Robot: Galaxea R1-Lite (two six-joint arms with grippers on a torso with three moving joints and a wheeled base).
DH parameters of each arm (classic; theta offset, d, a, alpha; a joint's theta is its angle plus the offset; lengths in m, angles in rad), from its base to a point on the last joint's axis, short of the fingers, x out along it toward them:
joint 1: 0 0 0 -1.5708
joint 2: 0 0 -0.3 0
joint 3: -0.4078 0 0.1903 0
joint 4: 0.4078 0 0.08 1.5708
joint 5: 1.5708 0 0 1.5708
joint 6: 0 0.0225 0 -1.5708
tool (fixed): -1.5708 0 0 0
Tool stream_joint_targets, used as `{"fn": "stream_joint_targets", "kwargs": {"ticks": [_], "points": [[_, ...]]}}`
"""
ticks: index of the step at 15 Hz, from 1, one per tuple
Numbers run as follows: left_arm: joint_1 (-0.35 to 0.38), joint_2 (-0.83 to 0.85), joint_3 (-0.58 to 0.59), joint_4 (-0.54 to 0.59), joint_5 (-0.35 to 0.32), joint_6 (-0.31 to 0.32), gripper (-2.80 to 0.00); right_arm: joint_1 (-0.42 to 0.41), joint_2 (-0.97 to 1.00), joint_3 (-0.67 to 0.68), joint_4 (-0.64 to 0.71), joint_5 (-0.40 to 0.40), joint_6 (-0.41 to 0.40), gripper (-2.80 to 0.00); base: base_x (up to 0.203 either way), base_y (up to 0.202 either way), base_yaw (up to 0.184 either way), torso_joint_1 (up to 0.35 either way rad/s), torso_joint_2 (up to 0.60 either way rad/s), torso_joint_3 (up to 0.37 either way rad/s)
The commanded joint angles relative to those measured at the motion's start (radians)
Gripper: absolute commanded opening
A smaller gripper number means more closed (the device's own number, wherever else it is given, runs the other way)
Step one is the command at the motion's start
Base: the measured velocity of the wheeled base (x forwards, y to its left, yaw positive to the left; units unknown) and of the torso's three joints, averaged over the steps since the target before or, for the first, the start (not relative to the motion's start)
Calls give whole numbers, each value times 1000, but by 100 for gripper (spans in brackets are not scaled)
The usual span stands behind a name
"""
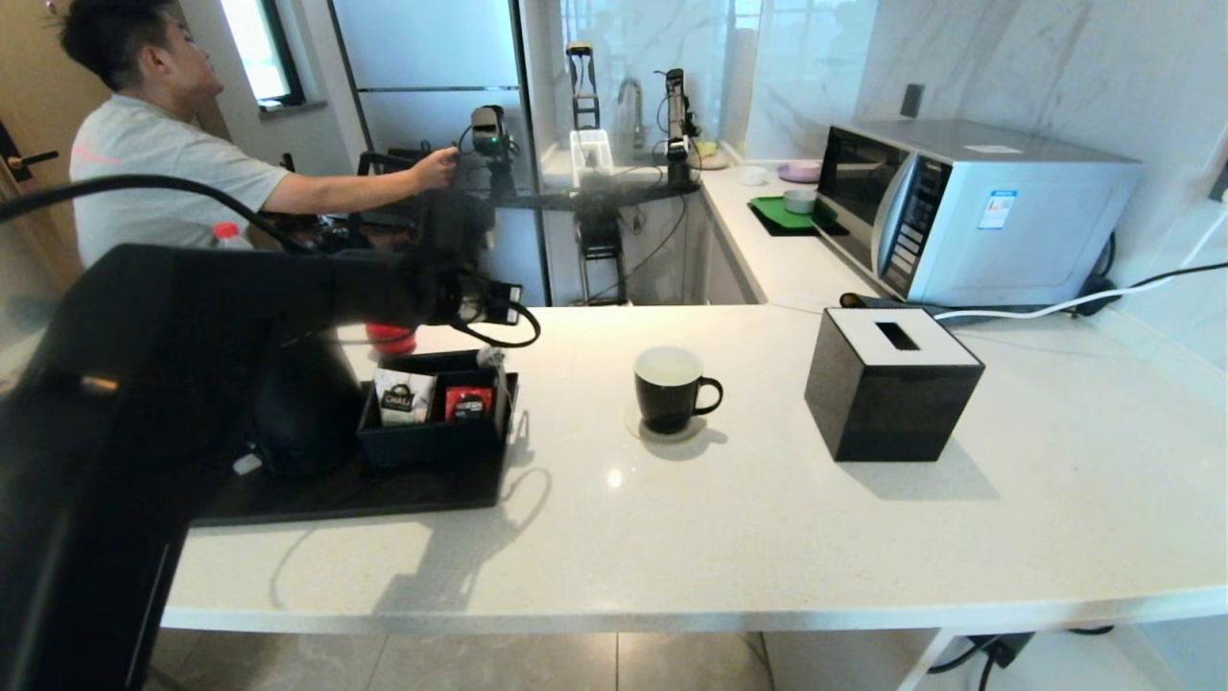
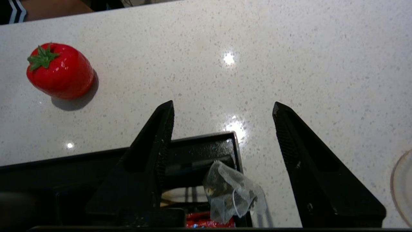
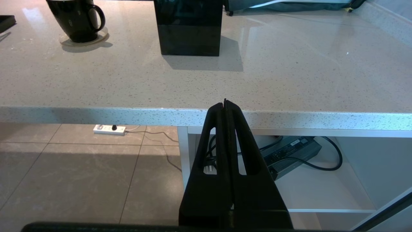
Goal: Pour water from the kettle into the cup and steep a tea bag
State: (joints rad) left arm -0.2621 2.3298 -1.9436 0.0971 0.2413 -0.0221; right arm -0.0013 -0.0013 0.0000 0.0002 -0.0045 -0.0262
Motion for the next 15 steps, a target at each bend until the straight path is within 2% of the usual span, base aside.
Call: {"fn": "stream_joint_targets", "kwargs": {"ticks": [1,8,10,15], "points": [[1,-9,-5,62,-1,-1,0,1,1,0,0,0,0,-280,0,0,0,0,0,0],[3,6,-3,90,-89,-2,0,0,1,0,0,0,-1,-280,0,0,0,0,0,0],[3,6,-9,142,-103,-2,0,1,1,0,0,0,0,-280,0,0,0,0,0,0],[1,6,-14,180,-108,-2,0,0,1,0,0,0,0,-280,0,0,0,0,0,0]]}}
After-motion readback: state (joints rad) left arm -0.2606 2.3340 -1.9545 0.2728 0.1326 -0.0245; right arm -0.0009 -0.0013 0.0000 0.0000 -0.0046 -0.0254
